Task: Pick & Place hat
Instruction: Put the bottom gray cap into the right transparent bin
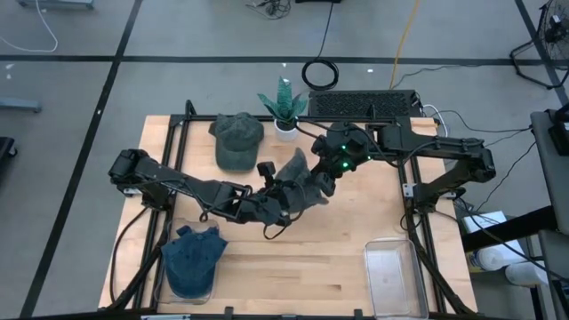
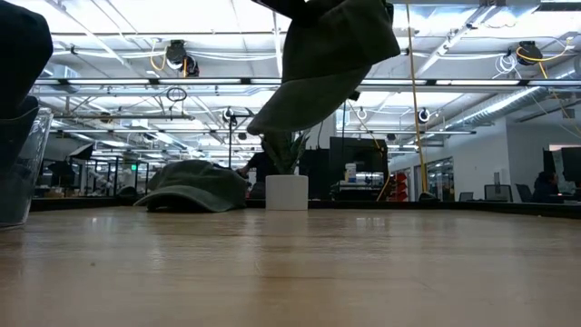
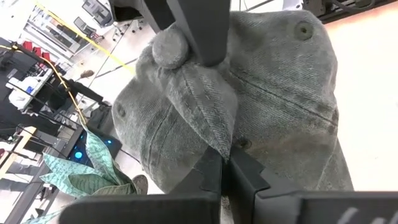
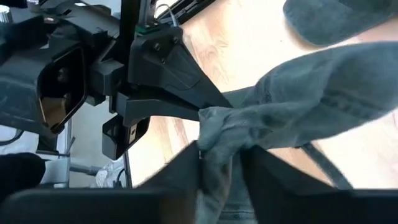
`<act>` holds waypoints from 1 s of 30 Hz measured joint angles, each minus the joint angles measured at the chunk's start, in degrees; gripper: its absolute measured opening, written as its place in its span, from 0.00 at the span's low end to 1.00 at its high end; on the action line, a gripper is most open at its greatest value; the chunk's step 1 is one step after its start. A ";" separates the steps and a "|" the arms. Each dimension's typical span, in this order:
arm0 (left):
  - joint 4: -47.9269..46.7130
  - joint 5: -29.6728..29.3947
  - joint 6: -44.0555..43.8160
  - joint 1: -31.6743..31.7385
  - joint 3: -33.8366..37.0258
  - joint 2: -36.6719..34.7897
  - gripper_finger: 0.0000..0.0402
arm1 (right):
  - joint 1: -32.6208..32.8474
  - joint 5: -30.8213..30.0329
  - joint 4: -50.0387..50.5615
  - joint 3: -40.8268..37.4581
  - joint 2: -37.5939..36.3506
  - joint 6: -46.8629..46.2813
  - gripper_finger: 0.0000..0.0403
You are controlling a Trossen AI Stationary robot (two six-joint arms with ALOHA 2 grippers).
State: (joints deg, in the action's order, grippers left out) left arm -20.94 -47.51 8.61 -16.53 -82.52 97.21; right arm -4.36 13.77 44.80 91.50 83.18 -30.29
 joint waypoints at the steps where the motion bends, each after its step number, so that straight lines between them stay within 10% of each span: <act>1: 0.01 0.00 -0.14 0.00 0.00 0.00 0.01 | 0.00 0.01 0.02 0.00 0.00 0.55 0.19; 5: -0.01 0.02 -0.81 0.00 0.00 0.00 0.03 | 0.37 0.03 0.00 0.00 0.00 3.02 0.02; 30: 0.04 0.00 1.54 -0.98 0.04 -1.04 0.07 | 1.49 -0.03 0.68 0.00 -0.26 4.92 0.00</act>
State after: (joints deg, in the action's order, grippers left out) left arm -20.89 -47.51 10.15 -17.51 -82.48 96.16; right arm -2.87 13.74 45.48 91.50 82.91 -25.37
